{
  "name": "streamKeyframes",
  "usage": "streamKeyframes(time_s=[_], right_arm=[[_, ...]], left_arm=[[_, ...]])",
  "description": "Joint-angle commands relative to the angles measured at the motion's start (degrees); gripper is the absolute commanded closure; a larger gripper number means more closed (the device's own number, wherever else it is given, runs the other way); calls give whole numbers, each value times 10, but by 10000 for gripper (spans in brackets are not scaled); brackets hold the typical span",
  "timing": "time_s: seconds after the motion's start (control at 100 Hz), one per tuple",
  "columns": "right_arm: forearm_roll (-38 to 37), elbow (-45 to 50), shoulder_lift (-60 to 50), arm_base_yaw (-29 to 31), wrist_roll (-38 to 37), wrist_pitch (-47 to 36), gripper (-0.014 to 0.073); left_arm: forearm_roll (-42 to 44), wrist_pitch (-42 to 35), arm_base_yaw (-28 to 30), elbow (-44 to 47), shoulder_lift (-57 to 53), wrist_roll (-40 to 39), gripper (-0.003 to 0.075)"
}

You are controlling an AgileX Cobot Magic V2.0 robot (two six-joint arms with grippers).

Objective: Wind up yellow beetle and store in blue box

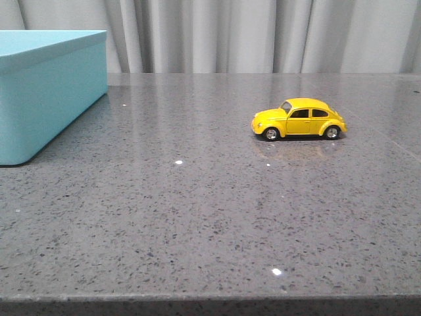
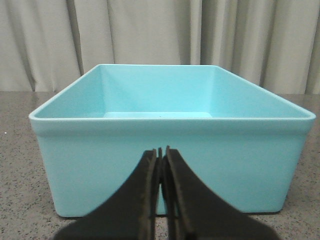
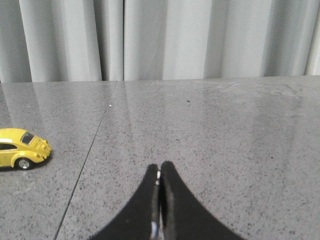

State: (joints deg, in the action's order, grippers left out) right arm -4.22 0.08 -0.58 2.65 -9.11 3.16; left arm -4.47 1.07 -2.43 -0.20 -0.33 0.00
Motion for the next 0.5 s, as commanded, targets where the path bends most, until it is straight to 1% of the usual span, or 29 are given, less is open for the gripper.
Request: streamKeyframes(time_s=[0.0,0.14,0.25,0.42,0.49], right_arm=[[-2,-46,-1,2,1,-14,659],[-2,-94,24,0,1,45,652],[-2,-127,40,0,1,63,652],[-1,-183,74,0,1,134,652],[0,-204,93,0,1,146,652]], left_arm=[[-1,-48,1,-22,-10,0,739],[7,-16,1,-70,27,0,739],[24,-19,1,-106,67,0,739],[25,-20,1,-162,140,0,739],[25,-19,1,-183,169,0,739]])
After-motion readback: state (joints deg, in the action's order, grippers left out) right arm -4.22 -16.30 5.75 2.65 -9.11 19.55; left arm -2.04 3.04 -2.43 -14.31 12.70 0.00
